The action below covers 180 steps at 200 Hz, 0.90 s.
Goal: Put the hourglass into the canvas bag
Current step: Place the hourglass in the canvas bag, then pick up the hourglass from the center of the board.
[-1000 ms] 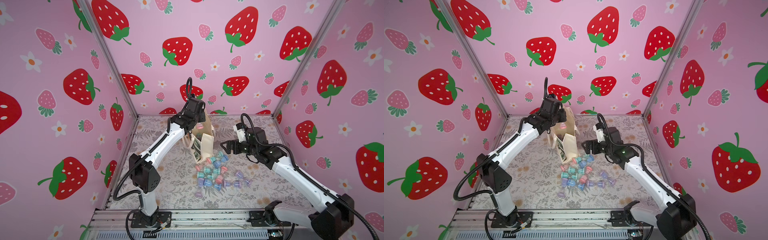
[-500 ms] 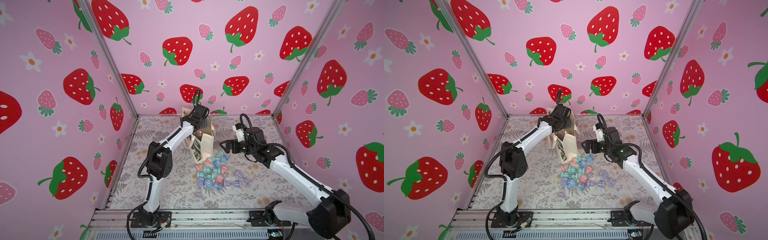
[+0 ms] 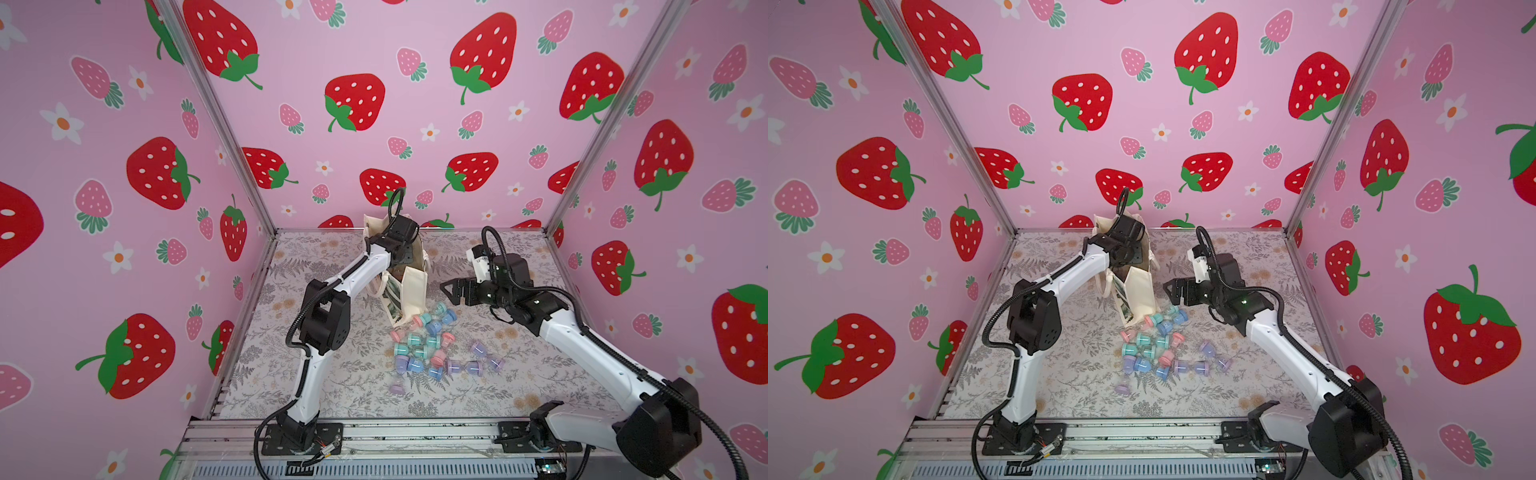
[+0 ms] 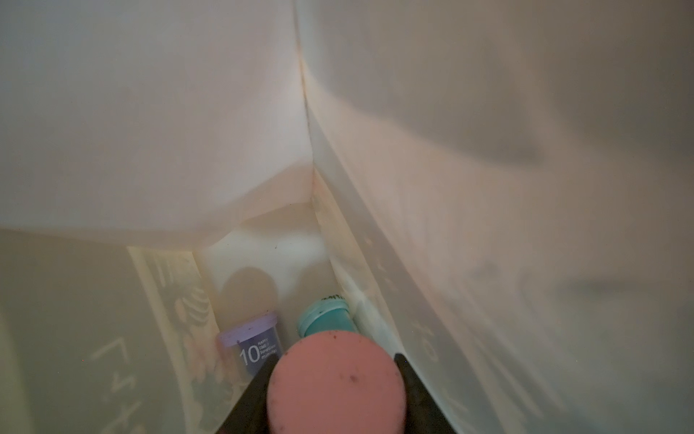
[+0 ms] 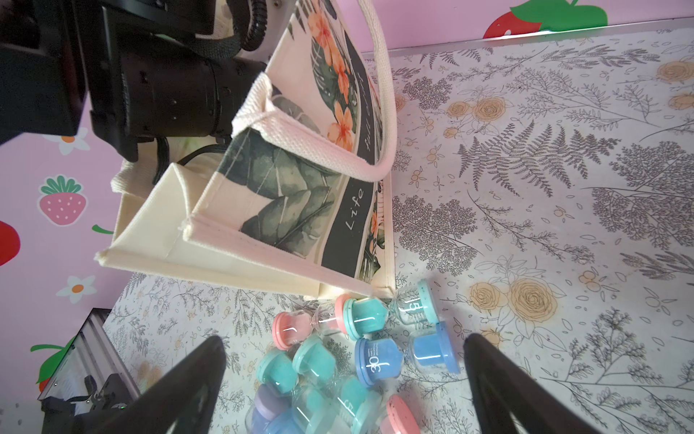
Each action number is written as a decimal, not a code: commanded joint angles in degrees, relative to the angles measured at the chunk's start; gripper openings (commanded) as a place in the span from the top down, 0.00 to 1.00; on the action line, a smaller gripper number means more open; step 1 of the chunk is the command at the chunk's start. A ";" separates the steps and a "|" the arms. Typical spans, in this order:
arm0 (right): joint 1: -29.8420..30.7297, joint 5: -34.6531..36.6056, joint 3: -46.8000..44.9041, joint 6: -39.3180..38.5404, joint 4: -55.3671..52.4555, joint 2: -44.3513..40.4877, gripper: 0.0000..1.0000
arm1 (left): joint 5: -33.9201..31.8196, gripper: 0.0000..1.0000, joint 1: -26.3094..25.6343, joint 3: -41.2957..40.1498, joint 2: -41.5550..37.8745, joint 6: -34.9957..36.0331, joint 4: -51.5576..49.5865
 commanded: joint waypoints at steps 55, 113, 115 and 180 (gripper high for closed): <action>-0.33 -1.58 0.46 0.48 -0.13 -0.40 0.01 | 1.58 0.43 0.27 6.50 -3.55 1.89 -4.62; -0.24 -1.95 3.04 -1.66 -5.18 -0.80 0.01 | 5.06 0.38 -0.42 4.33 -14.27 3.00 -6.06; -0.24 -1.92 3.20 -1.75 -5.43 -0.77 0.01 | 5.13 0.38 -0.43 4.11 -14.68 3.04 -6.10; 1.19 0.32 4.33 -3.82 -12.58 -0.75 0.01 | 5.27 0.34 -3.33 -13.83 -34.44 2.53 -2.45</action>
